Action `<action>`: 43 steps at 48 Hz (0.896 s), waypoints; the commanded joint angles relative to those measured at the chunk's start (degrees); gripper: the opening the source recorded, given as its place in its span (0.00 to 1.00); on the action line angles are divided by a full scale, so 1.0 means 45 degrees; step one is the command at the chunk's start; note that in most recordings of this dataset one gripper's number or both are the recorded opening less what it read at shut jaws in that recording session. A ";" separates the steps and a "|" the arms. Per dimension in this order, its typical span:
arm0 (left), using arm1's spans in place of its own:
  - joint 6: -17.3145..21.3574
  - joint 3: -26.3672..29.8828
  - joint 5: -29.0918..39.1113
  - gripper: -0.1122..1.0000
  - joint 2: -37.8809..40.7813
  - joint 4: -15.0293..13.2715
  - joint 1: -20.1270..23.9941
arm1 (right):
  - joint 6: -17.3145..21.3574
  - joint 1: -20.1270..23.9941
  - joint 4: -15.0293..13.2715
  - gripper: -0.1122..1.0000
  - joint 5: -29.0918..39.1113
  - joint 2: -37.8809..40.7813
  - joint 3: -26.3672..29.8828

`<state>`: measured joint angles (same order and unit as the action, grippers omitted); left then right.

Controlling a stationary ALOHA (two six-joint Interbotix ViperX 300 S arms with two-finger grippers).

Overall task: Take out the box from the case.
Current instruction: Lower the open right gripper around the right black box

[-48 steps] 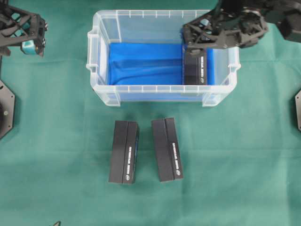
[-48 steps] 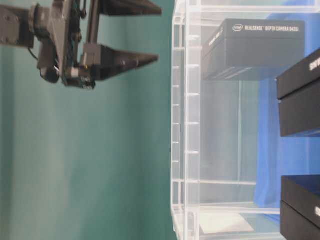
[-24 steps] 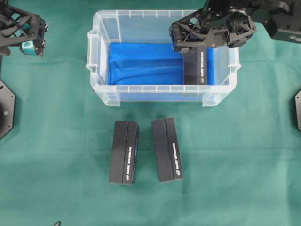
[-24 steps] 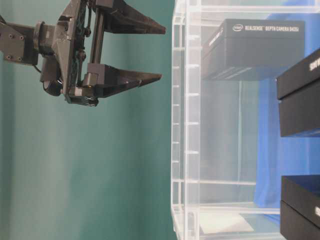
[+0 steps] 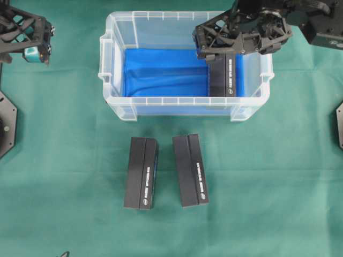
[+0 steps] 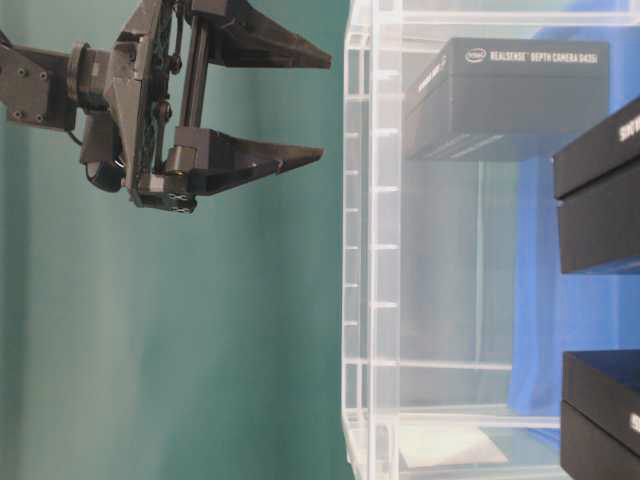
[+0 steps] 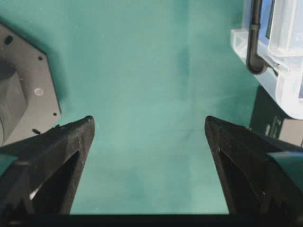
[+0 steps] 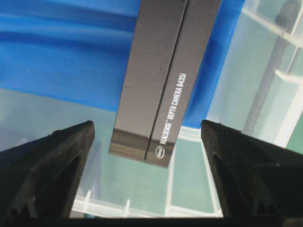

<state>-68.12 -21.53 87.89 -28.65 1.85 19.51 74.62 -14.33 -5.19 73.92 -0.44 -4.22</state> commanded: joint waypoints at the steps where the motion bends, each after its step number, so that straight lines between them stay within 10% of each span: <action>1: 0.0020 0.0254 0.0020 0.96 -0.0156 0.0000 0.0039 | 0.0020 0.0020 -0.0020 0.91 -0.0059 -0.0176 0.0215; 43: 0.0000 0.0254 0.0020 0.96 -0.0156 0.0020 0.0039 | 0.0059 0.0039 -0.0039 0.91 -0.0059 -0.0176 0.0078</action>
<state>-68.12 -21.53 87.89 -28.65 1.93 19.51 74.71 -14.33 -5.27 73.92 -0.44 -4.22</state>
